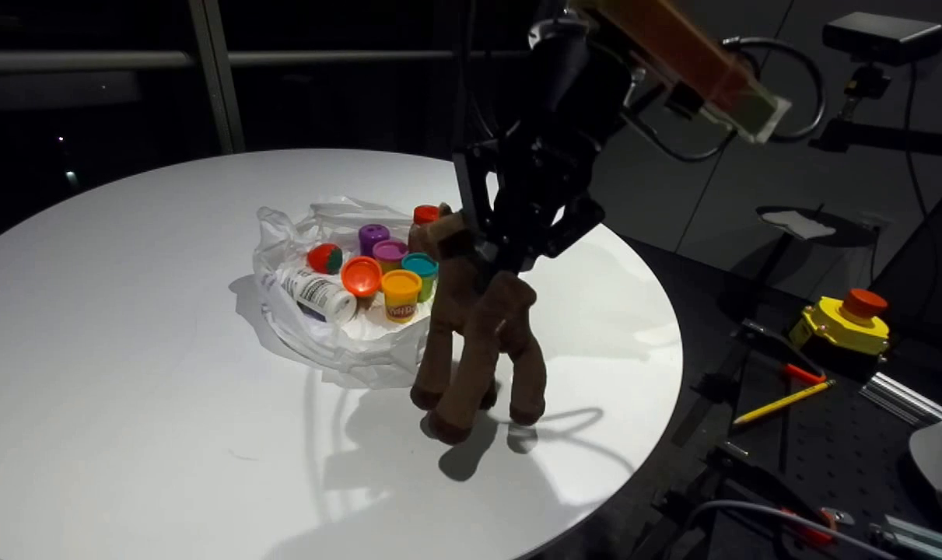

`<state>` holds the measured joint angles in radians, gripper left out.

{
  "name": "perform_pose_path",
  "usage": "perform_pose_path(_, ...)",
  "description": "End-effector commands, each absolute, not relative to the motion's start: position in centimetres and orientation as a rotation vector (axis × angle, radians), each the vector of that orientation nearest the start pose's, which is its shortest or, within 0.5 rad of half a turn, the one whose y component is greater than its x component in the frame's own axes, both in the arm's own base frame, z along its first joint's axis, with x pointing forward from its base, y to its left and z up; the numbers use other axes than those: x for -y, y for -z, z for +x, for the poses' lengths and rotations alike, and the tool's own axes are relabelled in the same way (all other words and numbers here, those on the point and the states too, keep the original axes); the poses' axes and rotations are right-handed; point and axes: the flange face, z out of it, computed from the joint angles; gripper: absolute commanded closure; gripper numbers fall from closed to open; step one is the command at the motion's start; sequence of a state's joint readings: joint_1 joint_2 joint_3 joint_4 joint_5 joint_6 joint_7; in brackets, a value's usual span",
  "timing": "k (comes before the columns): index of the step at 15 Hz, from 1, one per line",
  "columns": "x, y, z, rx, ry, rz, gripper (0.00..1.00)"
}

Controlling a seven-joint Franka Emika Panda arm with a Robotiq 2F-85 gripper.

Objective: Remove all the contents from the white plastic bag and put them on the table

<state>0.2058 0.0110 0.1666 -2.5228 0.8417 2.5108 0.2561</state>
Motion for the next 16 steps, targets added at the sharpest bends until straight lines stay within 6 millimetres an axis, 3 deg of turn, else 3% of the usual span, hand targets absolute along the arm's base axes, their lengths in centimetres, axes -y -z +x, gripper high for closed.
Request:
perform_pose_path(1,-13.9,-24.4,43.8,-0.806,-0.169,-2.522,0.89)
perform_pose_path(4,-12.5,-22.1,44.9,-0.856,-0.181,-2.552,0.88)
perform_pose_path(9,-9.7,-18.4,45.0,-0.987,-0.232,-2.555,0.87)
perform_pose_path(10,-9.1,-17.8,44.8,-1.012,-0.244,-2.559,0.83)
perform_pose_path(11,-8.2,-17.5,44.8,-1.044,-0.254,-2.567,0.6)
perform_pose_path(13,-7.0,-17.4,44.7,-1.09,-0.245,-2.586,0.57)
perform_pose_path(16,-5.9,-19.1,45.0,-1.141,-0.184,-2.621,0.34)
